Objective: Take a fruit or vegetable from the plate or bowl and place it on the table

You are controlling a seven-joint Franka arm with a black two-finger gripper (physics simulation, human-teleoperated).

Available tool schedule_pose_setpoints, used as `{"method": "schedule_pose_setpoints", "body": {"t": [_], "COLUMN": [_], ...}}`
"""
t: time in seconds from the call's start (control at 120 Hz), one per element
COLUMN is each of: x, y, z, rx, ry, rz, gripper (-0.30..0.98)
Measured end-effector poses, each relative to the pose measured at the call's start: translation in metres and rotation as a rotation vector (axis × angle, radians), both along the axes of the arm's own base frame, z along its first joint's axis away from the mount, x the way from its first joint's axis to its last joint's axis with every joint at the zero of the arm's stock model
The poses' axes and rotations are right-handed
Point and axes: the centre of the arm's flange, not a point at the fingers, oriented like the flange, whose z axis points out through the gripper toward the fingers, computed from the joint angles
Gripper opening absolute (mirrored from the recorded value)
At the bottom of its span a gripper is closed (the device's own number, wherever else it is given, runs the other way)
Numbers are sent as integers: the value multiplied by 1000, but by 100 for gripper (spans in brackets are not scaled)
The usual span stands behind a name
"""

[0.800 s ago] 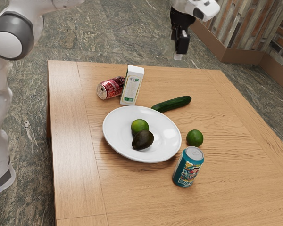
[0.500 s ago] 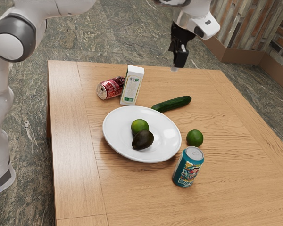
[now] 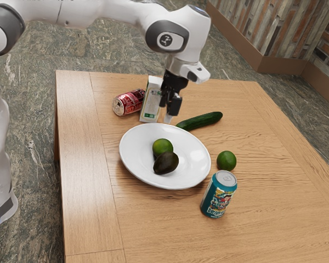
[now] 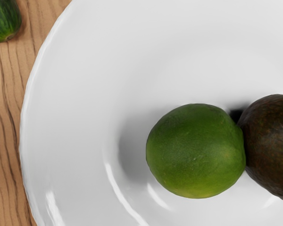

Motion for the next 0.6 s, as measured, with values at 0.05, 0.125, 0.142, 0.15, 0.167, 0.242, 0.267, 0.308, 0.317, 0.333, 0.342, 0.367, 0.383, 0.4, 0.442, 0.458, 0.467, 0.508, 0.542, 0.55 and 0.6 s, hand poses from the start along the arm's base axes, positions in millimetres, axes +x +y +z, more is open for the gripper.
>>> {"method": "schedule_pose_setpoints", "body": {"t": [0.05,0.125,0.142,0.15,0.167,0.242,0.267,0.308,0.317,0.333,0.342,0.367,0.383,0.4,0.442,0.458,0.467,0.508,0.542,0.55,0.6], "x": [0,1,2,2,3,7,8,8,8,8,8,7,7,6,6,6,6,6,5,5,5], "y": [-6,-9,-9,-9,-8,-7,-7,-7,-7,-7,-7,-8,-8,-8,-9,-9,-9,-9,-9,-9,-10], "z": [-10,-22,-24,-26,-28,-43,-48,-56,-58,-60,-61,-65,-68,-71,-76,-77,-78,-83,-86,-87,-92], "rx": [-24,-46,-50,-52,-55,-68,-75,-87,-88,-92,-94,-100,-104,-107,-114,-116,-117,-122,-126,-127,-131], "ry": [-10,-22,-24,-25,-26,-20,-16,-10,-9,-8,-8,-4,-2,0,2,1,1,4,5,5,7], "rz": [-11,-18,-18,-18,-19,-18,-16,-14,-13,-13,-13,-12,-12,-11,-11,-11,-11,-10,-9,-9,-8], "gripper": [69,69,69,69,69,69,69,69,69,69,69,69,69,69,69,69,69,69,69,69,69]}}
